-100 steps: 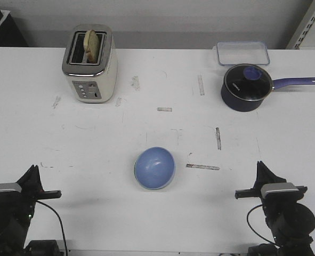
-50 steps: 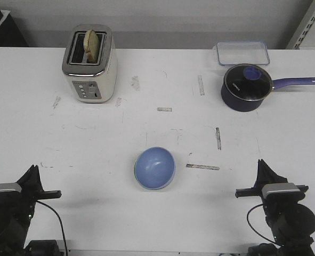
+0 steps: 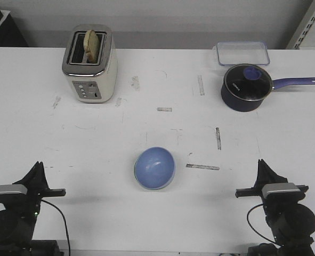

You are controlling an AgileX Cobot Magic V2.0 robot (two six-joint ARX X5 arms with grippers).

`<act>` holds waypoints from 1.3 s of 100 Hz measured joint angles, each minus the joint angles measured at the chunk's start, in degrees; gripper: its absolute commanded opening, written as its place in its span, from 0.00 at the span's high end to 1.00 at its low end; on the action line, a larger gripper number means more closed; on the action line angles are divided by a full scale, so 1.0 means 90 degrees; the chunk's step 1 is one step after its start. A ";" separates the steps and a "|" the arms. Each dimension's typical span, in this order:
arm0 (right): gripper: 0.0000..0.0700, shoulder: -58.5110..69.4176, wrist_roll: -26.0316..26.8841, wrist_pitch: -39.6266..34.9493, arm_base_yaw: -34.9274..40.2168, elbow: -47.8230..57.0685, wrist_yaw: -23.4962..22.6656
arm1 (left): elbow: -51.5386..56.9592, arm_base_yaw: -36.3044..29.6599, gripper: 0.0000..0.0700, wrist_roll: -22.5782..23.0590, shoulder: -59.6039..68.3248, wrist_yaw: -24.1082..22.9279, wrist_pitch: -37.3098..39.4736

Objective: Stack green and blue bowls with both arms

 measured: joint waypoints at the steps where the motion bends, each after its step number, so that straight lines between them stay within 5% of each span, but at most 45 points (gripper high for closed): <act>1: 1.00 0.0000 0.0000 0.0000 0.0000 0.0000 0.0000 | -0.0078 0.0002 1.00 0.0000 -0.0032 0.0000 0.0075; 35: 1.00 0.0000 0.0000 0.0002 0.0000 0.0000 -0.0002 | -0.2752 0.0051 1.00 0.0000 -0.0860 0.0012 0.2312; 130: 1.00 0.0000 0.0000 0.0015 0.0000 0.0000 0.0000 | -0.2764 0.0051 1.00 -0.0002 -0.0872 0.0126 0.2399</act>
